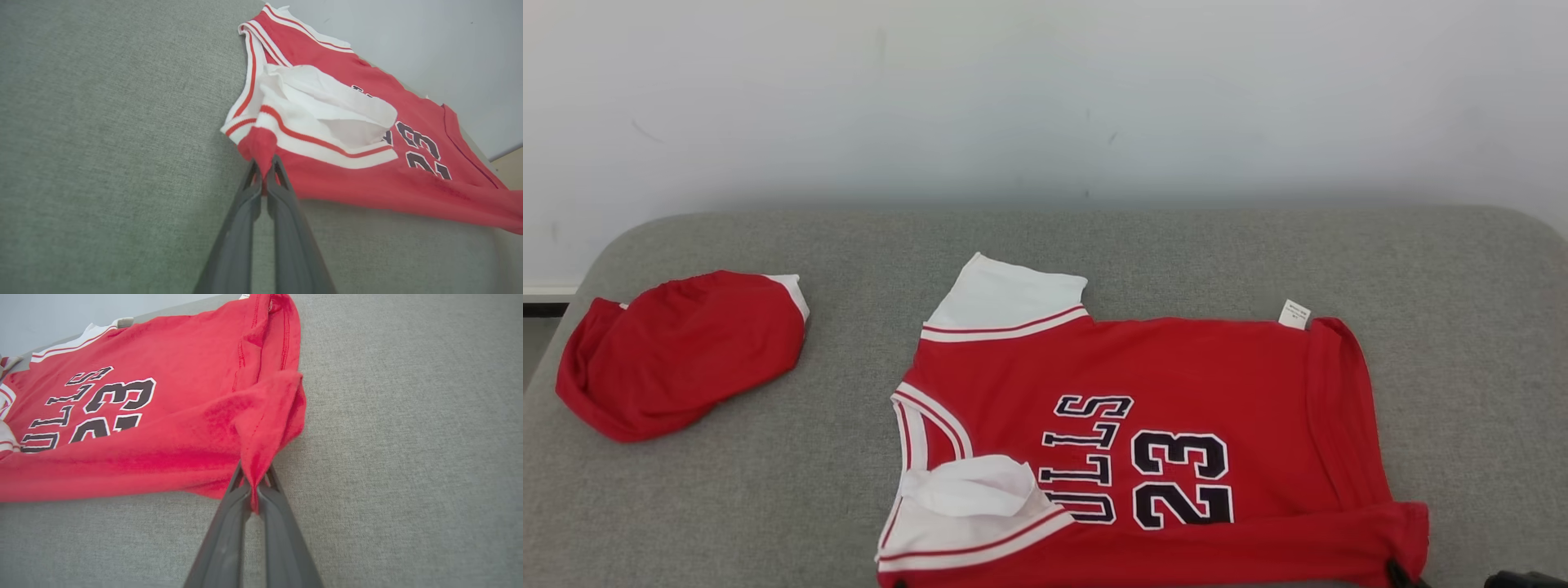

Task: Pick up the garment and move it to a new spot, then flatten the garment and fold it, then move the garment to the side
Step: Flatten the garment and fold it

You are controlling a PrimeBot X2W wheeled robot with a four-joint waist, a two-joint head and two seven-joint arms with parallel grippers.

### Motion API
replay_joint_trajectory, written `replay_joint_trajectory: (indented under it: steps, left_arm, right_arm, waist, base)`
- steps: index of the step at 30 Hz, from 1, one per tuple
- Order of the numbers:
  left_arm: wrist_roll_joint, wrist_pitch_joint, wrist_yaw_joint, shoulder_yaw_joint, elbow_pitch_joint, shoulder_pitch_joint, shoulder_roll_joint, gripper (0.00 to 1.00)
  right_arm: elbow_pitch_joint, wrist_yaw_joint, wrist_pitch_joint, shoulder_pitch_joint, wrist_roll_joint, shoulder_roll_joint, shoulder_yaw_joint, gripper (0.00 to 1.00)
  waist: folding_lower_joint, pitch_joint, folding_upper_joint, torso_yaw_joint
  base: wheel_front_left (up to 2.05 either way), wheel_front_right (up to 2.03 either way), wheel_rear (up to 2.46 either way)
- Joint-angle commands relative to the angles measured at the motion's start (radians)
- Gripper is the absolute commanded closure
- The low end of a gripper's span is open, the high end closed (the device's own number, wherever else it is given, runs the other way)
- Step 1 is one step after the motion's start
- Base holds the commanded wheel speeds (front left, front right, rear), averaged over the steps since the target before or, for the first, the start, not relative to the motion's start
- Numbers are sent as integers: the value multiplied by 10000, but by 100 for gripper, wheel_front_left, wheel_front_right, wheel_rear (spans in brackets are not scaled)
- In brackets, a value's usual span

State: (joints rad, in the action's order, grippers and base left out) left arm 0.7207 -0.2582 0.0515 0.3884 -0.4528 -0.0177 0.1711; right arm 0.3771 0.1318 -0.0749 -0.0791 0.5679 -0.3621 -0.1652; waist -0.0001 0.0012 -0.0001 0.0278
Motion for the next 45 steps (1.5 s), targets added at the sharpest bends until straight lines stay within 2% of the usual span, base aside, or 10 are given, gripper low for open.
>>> replay_joint_trajectory:
  steps: [1, 4, 5, 6, 7, 17, 22, 28, 34, 45]
  left_arm:
    - [-56, 11, -57, 91, 160, 320, -68, 100]
    - [-46, 76, -167, 166, 290, 564, -100, 100]
    - [-83, 51, -215, 163, 324, 602, -93, 100]
    - [-65, 33, -254, 118, 361, 640, -119, 65]
    - [-47, 19, -264, 103, 382, 685, -132, 0]
    - [-451, -82, -435, -793, 933, 579, 138, 0]
    - [-1279, -72, -359, -1996, 1909, 342, 67, 0]
    - [-2500, -73, -339, -2808, 2467, 81, 126, 0]
    - [-3377, -74, 12, -3455, 2765, -85, 96, 0]
    - [-4581, -75, 466, -3724, 2983, 302, -90, 0]
  right_arm:
    - [-349, -24, 232, -385, -159, 99, 223, 100]
    - [-796, -24, 532, -745, -467, 292, 520, 100]
    - [-894, -24, 578, -821, -593, 354, 606, 80]
    - [-973, -24, 636, -881, -686, 452, 667, 24]
    - [-1044, -24, 649, -933, -751, 570, 754, 0]
    - [-1778, -24, 134, -704, -1386, 921, 1262, 0]
    - [-2172, -24, -482, -301, -1732, 1278, 1504, 0]
    - [-2275, -24, -1212, 153, -2027, 1642, 1390, 0]
    - [-2123, -24, -1625, 443, -2394, 1804, 1303, 0]
    - [-1810, -24, -1877, 630, -2682, 2017, 1305, 0]
  waist:
    - [1, -39, 1, -13]
    - [1, -77, 1, -54]
    - [1, -82, 1, -75]
    - [1, -88, 1, -92]
    - [1, -93, 1, -106]
    - [1, -156, 1, -170]
    - [1, -222, 1, -191]
    - [1, -283, 1, -284]
    - [1, -296, 1, -330]
    - [1, -222, 1, -390]
  base:
    - [0, 0, 0]
    - [0, 0, 0]
    - [0, 0, 0]
    - [0, 0, 0]
    - [0, 0, 0]
    - [0, 0, 0]
    - [0, 0, 0]
    - [0, 0, 0]
    - [0, 0, 0]
    - [0, 0, 0]
